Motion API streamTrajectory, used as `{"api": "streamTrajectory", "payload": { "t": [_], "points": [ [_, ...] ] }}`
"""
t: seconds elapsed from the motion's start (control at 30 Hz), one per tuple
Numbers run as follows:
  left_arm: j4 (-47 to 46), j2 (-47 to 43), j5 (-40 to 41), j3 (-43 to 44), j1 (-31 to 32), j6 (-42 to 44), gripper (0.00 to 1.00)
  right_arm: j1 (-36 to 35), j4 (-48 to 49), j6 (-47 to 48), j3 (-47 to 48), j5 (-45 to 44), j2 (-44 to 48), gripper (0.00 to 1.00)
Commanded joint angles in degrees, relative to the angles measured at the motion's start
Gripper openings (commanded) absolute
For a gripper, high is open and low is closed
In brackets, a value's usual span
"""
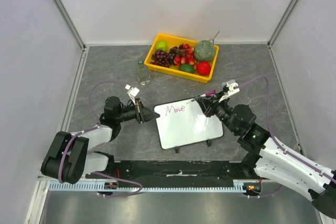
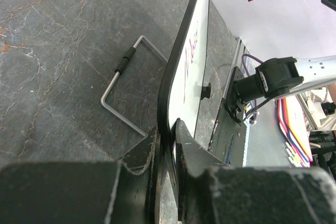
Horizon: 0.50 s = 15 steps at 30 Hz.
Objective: Write a sentence on the whiteboard
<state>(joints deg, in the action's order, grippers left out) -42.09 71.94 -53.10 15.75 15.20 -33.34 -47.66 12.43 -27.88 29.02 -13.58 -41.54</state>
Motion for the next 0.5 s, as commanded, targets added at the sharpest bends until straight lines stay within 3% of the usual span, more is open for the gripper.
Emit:
{"api": "streamTrajectory", "payload": {
  "t": [0.0, 0.17, 0.47],
  "points": [
    [1.04, -0.93, 0.10, -0.89, 0.09, 4.52, 0.02, 4.40, -1.88, -0.07, 2.98, 10.05, -0.91, 0.00],
    [1.22, -1.01, 0.10, -0.89, 0.09, 4.52, 0.02, 8.72, -3.10, 0.45, 2.98, 13.41, -0.56, 0.00],
    [1.22, -0.84, 0.19, -0.89, 0.09, 4.60, 0.02, 9.34, -5.13, 4.15, 3.68, 12.53, -0.56, 0.00]
  ]
}}
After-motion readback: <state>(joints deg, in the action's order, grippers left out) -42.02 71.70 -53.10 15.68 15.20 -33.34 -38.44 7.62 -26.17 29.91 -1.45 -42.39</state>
